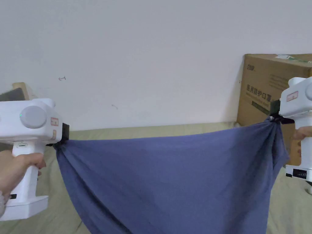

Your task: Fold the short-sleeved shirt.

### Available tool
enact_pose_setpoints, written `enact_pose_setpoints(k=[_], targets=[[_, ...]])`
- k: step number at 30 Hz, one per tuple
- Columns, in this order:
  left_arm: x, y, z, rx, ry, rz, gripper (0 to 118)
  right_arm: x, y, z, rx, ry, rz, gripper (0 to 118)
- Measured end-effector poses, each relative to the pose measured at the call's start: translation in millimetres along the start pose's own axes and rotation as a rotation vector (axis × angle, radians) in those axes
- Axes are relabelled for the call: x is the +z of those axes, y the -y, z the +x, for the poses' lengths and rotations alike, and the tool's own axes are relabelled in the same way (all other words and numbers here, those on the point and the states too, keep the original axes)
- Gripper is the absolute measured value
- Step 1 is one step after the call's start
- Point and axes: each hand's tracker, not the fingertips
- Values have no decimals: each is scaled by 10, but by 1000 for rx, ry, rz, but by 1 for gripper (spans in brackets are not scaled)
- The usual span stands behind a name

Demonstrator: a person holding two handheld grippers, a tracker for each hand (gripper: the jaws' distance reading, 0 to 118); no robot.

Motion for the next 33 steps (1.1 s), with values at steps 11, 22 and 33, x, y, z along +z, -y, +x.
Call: enact_pose_setpoints(k=[11,22,33], targets=[[73,-615,-158,-8,-82,90,7,-83,-552,-447,-7,-60,39,4],[-232,-1851,-430,112,-94,193,7,-316,-1785,-1139,35,-52,148,4],[-170,-2884,-530,87,-121,371,7,-213,-2626,-1456,-64,-82,252,4]])
